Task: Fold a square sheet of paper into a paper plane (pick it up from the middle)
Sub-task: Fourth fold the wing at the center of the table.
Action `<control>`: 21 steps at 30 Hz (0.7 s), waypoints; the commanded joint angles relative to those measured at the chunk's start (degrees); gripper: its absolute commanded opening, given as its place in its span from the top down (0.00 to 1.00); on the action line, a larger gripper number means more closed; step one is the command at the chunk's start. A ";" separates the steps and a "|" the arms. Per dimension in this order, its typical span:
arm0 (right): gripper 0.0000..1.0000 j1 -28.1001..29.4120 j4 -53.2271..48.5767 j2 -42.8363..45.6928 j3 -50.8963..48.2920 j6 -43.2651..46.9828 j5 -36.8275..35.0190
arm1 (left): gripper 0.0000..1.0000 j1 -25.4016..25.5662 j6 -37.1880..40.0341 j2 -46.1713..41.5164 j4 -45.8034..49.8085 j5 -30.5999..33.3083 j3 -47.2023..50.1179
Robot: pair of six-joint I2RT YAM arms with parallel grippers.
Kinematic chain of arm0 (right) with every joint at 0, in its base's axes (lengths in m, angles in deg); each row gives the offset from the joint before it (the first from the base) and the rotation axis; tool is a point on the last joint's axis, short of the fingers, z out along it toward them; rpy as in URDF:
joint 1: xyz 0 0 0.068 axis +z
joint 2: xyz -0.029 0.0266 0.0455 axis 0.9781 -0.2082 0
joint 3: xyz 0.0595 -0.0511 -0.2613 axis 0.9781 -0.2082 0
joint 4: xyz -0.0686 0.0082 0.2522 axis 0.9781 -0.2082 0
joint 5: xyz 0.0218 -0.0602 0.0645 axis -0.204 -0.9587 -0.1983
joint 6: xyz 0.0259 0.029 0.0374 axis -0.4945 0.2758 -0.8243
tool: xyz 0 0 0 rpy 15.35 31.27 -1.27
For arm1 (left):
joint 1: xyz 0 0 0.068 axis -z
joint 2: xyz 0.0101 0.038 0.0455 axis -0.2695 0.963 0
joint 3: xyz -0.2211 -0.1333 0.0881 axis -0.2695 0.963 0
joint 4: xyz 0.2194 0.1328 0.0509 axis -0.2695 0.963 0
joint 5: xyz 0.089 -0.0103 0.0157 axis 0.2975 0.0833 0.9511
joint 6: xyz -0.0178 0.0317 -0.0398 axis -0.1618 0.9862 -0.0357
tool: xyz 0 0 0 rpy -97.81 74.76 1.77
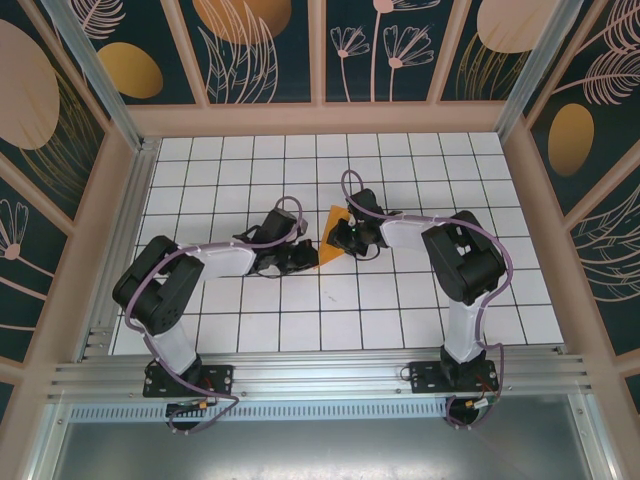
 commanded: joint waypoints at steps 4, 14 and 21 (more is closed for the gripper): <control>0.74 -0.26 -10.82 -9.31 -4.89 0.44 -8.57 | 0.94 -0.06 -2.40 4.40 -4.65 1.51 -3.11; 0.74 -0.27 -10.69 -9.09 -4.93 0.26 -8.16 | 0.94 0.00 -1.23 8.46 -1.43 2.10 -4.29; 0.70 -2.20 -6.41 -3.99 -5.27 0.40 -4.30 | 0.96 0.07 -0.60 10.65 7.09 6.32 -4.54</control>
